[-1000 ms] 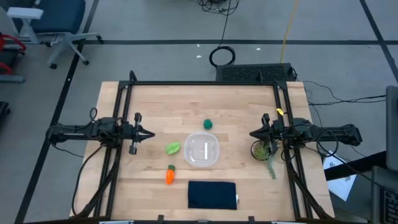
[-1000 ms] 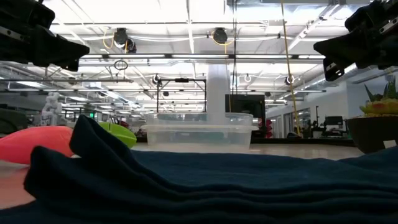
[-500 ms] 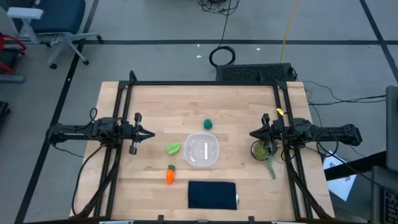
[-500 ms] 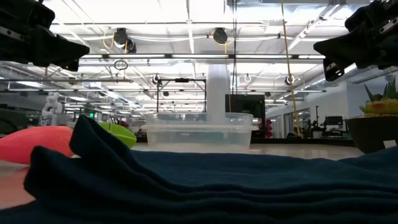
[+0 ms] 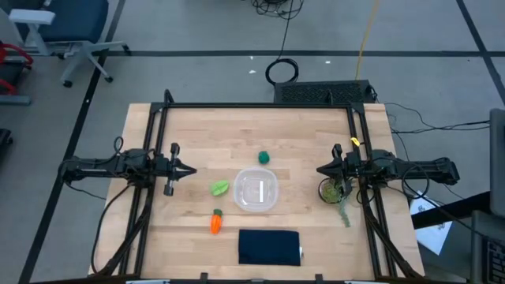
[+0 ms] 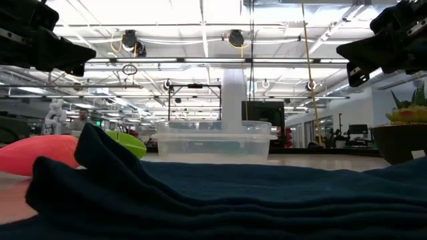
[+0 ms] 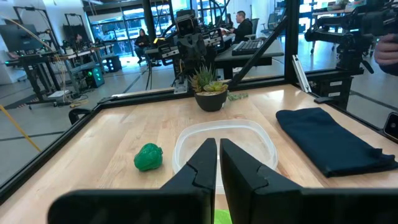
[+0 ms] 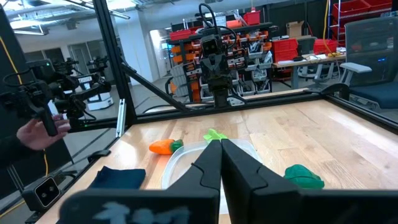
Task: Pick and placing Produce into tupperware
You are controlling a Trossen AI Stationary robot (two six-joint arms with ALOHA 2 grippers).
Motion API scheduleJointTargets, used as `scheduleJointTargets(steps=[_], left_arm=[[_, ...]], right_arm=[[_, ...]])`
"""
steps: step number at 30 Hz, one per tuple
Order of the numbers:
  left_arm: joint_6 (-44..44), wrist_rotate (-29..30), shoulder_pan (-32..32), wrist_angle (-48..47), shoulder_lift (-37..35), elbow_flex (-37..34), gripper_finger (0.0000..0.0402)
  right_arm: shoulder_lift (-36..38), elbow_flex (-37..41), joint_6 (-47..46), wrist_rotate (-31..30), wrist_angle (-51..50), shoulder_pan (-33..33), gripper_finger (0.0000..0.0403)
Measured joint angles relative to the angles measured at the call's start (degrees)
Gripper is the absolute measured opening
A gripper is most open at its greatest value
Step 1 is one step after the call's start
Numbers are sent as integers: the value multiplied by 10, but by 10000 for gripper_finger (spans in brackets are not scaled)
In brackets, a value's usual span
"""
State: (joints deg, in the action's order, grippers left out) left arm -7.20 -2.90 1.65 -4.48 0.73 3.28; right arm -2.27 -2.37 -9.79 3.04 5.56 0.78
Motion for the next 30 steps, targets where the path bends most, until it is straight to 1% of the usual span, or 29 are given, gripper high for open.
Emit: scheduleJointTargets(steps=[12,17,19,22,24,30], left_arm=[[3,0,0,27,0,0,26],[25,0,0,47,0,0,26],[50,0,0,63,0,0,26],[129,0,0,77,0,0,26],[148,5,0,76,0,0,26],[96,41,0,76,0,0,26]], right_arm=[[0,0,0,0,3,0,0],[0,0,0,0,3,0,0],[0,0,0,0,4,0,0],[0,0,0,0,7,0,0],[0,0,5,0,7,0,0],[0,0,43,0,5,0,0]])
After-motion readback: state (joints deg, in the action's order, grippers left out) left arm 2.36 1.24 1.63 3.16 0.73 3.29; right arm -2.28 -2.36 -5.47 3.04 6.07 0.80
